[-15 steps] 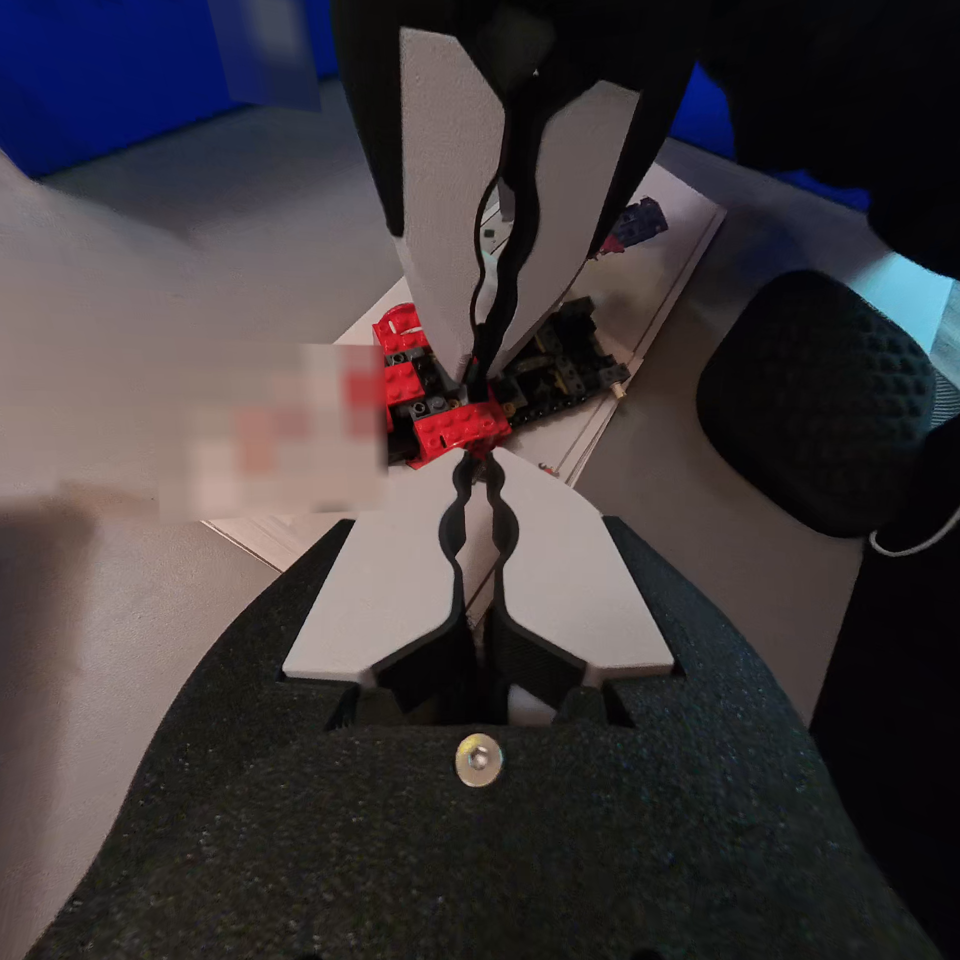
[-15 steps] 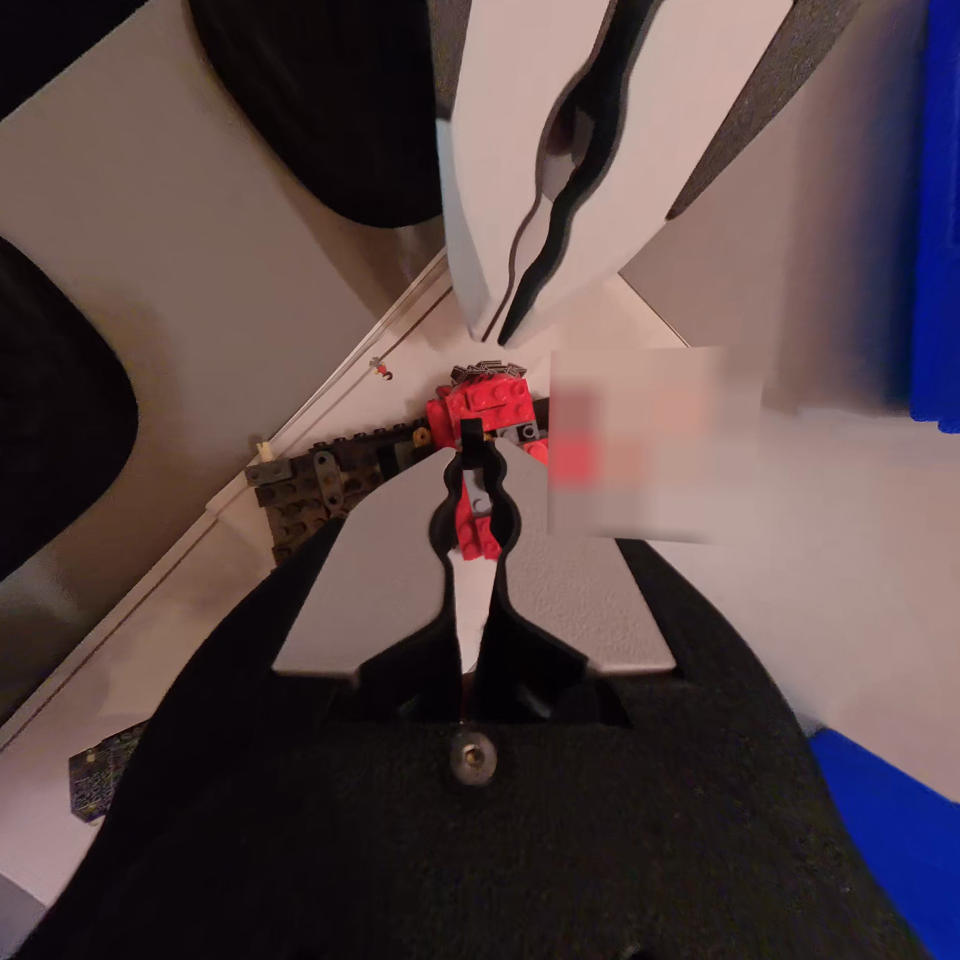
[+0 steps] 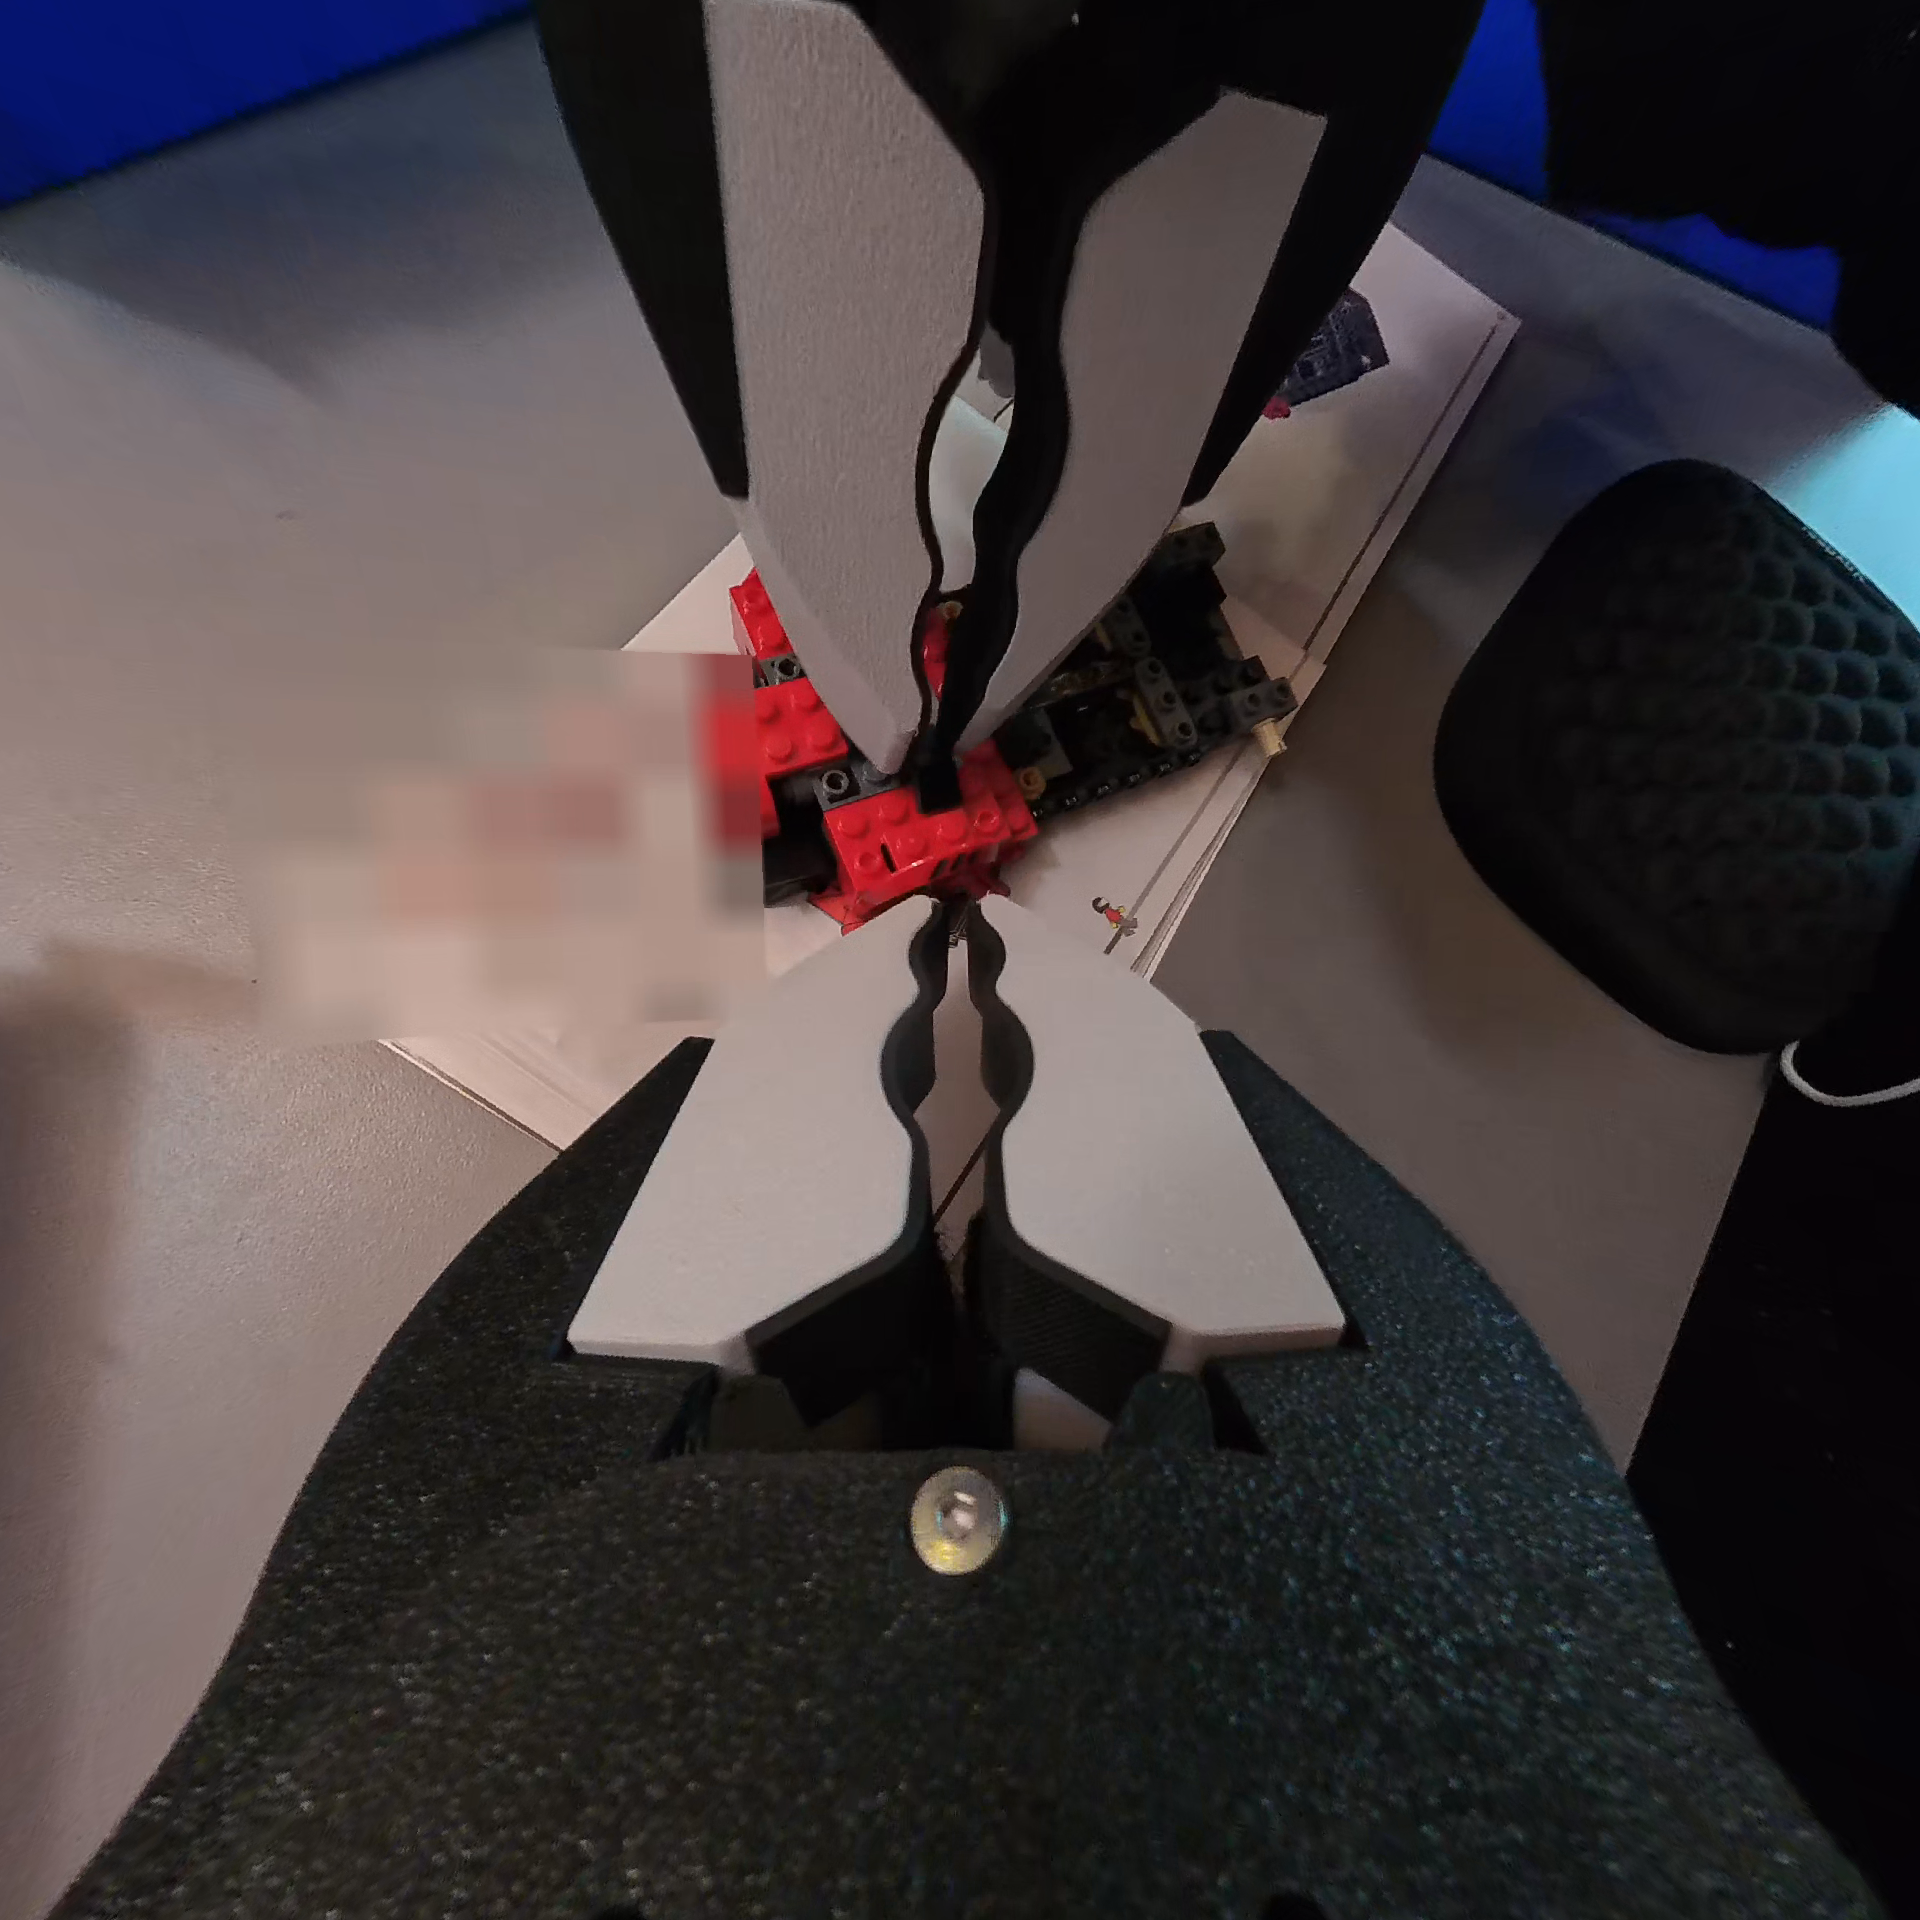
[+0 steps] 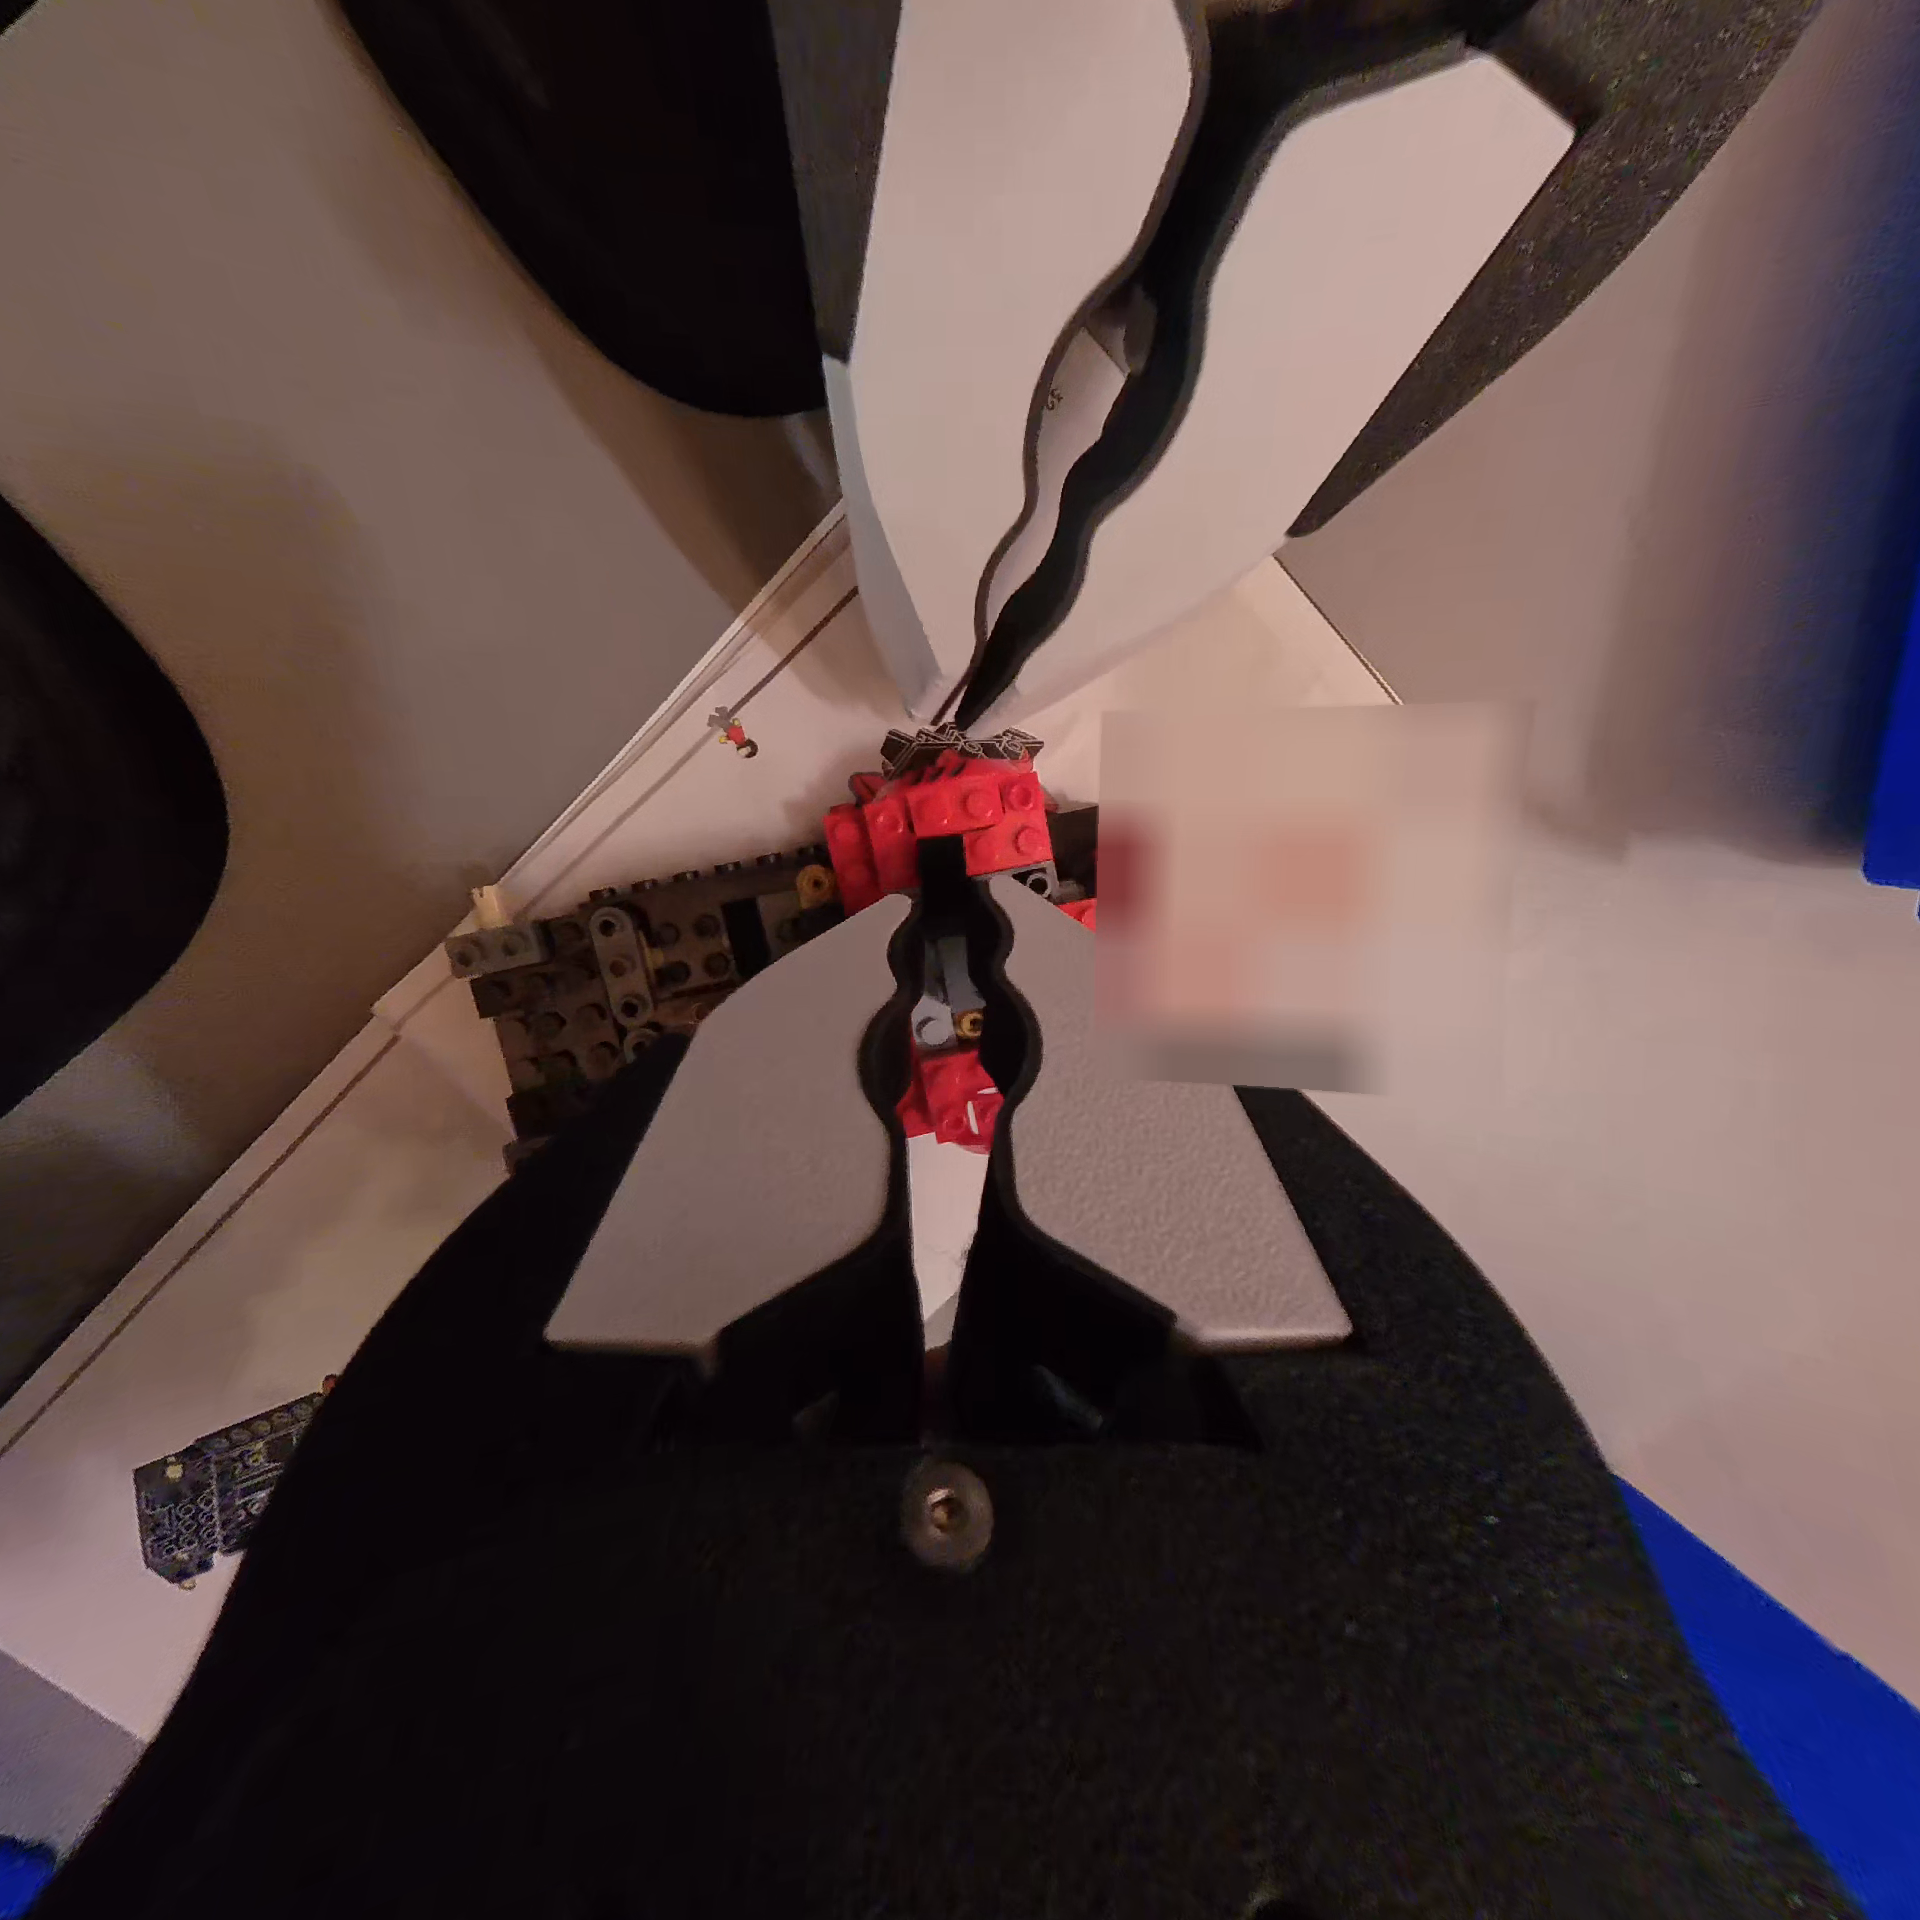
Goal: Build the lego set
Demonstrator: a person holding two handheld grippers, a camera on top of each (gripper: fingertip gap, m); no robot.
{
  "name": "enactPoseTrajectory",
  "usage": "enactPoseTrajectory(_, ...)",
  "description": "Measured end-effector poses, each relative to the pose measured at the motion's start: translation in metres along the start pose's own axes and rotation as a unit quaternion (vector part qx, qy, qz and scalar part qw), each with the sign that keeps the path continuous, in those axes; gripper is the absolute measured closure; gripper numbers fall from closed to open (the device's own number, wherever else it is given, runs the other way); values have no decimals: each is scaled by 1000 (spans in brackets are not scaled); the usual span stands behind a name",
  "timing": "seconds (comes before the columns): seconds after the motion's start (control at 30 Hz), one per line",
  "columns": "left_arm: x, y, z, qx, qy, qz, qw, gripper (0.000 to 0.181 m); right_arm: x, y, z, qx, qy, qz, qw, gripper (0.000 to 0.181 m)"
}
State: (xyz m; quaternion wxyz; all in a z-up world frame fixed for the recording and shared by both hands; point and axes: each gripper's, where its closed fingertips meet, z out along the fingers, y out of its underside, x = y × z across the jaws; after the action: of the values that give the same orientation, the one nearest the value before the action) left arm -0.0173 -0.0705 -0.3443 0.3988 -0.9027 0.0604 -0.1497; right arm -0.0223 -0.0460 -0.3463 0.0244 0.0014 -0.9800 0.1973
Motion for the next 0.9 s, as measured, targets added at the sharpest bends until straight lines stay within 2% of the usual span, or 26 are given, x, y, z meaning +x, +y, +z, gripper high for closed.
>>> enactPoseTrajectory(0.23,0,-1,0,1,-4,7,1000,179,1,1,0,-19,-3,-6,1000,174)
enactPoseTrajectory(0.4,5,-19,-5,55,-3,46,997,179,1,1,0,-34,-10,-19,999,174)
enactPoseTrajectory(0.57,2,-17,9,18,-23,84,996,178,1,1,1,-40,-20,-29,999,174)
enactPoseTrajectory(0.9,-5,-19,14,14,-49,92,994,181,1,2,0,-22,-15,-32,999,174)
